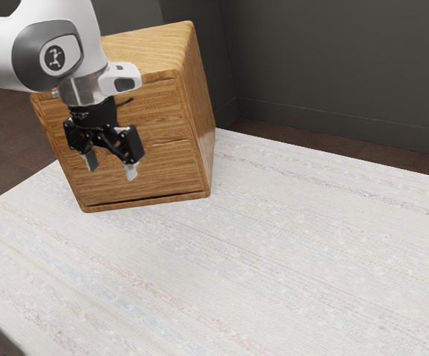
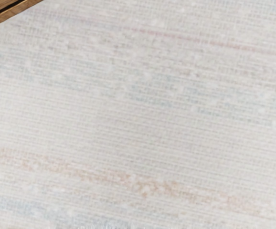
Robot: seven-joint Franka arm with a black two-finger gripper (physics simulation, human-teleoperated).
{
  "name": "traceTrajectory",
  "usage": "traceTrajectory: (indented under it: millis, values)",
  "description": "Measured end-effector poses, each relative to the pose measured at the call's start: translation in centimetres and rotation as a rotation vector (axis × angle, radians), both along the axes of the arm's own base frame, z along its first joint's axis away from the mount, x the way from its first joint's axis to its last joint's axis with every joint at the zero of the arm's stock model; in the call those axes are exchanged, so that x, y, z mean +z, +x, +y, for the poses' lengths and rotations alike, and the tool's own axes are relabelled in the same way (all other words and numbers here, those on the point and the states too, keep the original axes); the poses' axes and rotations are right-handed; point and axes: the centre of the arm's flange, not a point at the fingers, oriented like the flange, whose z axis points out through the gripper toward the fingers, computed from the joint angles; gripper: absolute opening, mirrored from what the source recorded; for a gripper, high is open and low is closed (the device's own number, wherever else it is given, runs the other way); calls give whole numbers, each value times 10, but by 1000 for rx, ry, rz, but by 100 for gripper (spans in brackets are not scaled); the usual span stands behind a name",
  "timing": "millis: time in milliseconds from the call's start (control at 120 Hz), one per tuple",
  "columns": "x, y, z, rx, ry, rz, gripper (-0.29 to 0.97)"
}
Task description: Pull the drawer handle with one arm to open the drawer
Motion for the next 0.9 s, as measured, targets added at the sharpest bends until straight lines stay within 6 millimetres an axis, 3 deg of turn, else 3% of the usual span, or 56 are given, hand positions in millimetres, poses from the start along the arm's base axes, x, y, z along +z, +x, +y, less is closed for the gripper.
traceTrajectory:
  millis: [92,175,250,367,617,675,717,783,900]
  values:
    - [3,0,-11,-25,3,0,68]
    - [74,-26,-38,-73,18,-137,68]
    - [94,-30,-54,-102,36,-182,68]
    - [95,-25,-39,-134,103,-200,68]
    - [106,-39,65,-238,256,-240,68]
    - [91,-43,79,-274,281,-220,68]
    - [74,-49,76,-329,310,-199,68]
    - [58,-61,46,-458,341,-213,68]
    - [56,-67,32,-588,383,-272,68]
